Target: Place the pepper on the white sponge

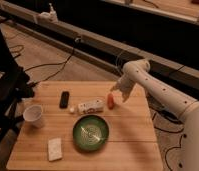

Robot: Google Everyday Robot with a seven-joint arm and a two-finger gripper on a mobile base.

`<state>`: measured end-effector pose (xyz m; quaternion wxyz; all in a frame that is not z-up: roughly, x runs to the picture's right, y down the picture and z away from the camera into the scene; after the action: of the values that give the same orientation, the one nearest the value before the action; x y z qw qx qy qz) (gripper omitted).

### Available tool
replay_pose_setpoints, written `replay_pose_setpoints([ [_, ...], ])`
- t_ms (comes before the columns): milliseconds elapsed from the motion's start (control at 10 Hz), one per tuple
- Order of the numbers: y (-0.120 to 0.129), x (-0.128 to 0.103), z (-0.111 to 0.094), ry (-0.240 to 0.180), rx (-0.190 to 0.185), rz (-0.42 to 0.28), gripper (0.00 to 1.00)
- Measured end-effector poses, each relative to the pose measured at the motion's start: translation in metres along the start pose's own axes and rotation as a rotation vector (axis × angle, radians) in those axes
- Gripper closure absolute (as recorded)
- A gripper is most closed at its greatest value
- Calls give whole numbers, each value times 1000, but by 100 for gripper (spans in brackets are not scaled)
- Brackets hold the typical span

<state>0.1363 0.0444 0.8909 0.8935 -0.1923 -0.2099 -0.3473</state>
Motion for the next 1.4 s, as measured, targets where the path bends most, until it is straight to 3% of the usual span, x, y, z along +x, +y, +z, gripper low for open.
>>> replay_pose_setpoints([
  [300,-3,-11,33,-58,-25,-64,35],
  [900,-4,-20,74,-141,-93,-113,39],
  [1100,-7,-15,77,-136,-105,-125,57],
  [1200,-8,-14,78,-133,-106,-126,61],
  [1300,-14,-9,75,-123,-104,-124,79],
  [1400,-17,-6,71,-115,-101,-122,88],
])
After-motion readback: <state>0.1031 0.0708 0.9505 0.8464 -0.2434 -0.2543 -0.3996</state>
